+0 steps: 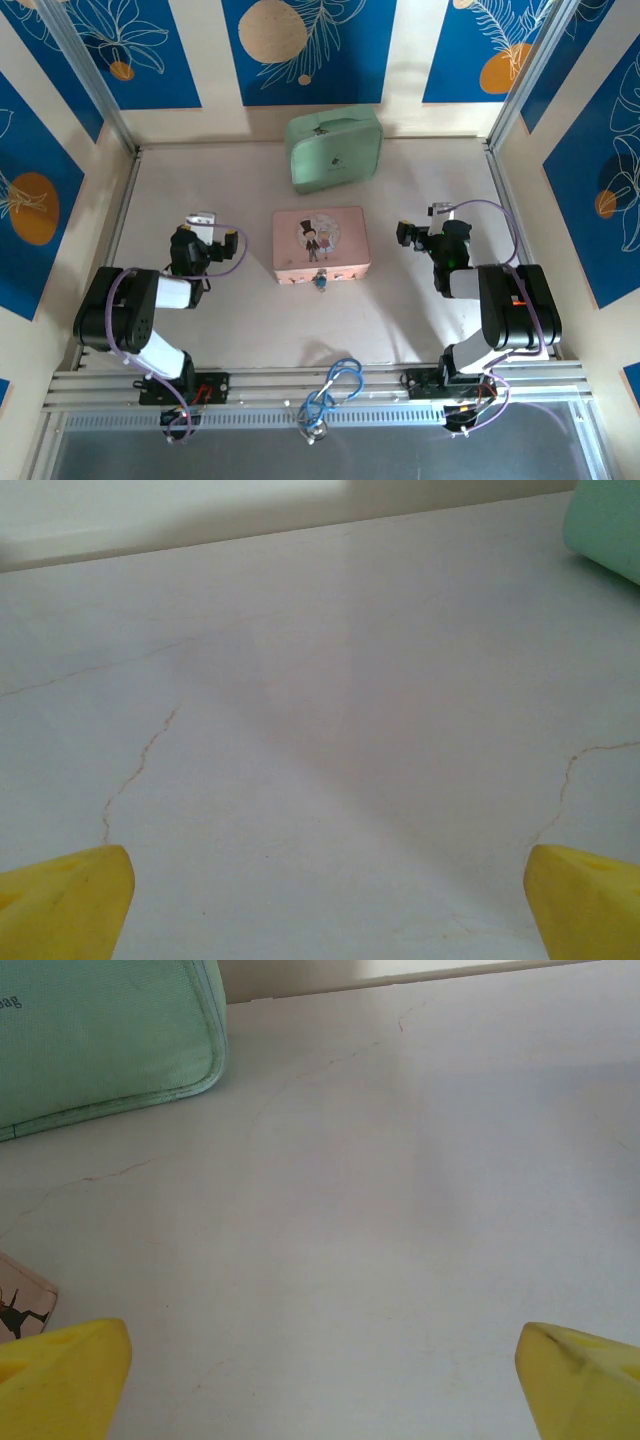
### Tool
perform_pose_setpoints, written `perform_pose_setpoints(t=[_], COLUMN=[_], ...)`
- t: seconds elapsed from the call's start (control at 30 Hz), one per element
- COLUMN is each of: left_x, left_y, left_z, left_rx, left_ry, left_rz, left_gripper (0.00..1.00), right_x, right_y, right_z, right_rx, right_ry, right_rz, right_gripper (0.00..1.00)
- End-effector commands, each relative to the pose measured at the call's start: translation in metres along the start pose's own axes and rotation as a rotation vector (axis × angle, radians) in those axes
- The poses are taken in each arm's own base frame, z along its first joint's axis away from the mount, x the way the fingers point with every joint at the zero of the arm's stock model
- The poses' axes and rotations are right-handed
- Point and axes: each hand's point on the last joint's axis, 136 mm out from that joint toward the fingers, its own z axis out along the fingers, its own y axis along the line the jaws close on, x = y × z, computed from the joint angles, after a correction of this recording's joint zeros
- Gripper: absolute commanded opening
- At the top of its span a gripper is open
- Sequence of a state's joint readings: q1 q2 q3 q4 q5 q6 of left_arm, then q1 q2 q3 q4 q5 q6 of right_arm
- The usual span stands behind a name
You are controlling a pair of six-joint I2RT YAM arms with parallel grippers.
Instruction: Unlock the padlock with the key
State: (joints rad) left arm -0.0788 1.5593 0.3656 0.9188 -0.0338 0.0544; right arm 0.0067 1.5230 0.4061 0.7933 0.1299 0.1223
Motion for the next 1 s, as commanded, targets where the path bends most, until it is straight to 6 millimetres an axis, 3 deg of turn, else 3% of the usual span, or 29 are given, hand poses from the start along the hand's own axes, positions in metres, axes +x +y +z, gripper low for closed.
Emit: perform_pose_setpoints(t=[0.0, 0.9, 0.97], left_x=[-0.007, -0.007, -0.011], left_y=[0.001, 0.004, 0.012], left_z=[0.002, 0.003, 0.002], left_rx=[0.005, -0.007, -0.052], left_ry=[-0.018, -0.013, -0.01], left_rz=[0.003, -0.008, -0.019], left_gripper=[1.0, 0.99, 1.0], right_x=[-0.008, -0.009, -0.018], right_y=[0.003, 0.003, -0.014], right_z=[0.001, 0.0, -0.003], right_rx=[-0.014, -0.015, 0.114], right_ry=[-0.026, -0.028, -0.048], right_rz=[-0.019, -0.018, 0.009], right_gripper=[0.99, 0.99, 0.99])
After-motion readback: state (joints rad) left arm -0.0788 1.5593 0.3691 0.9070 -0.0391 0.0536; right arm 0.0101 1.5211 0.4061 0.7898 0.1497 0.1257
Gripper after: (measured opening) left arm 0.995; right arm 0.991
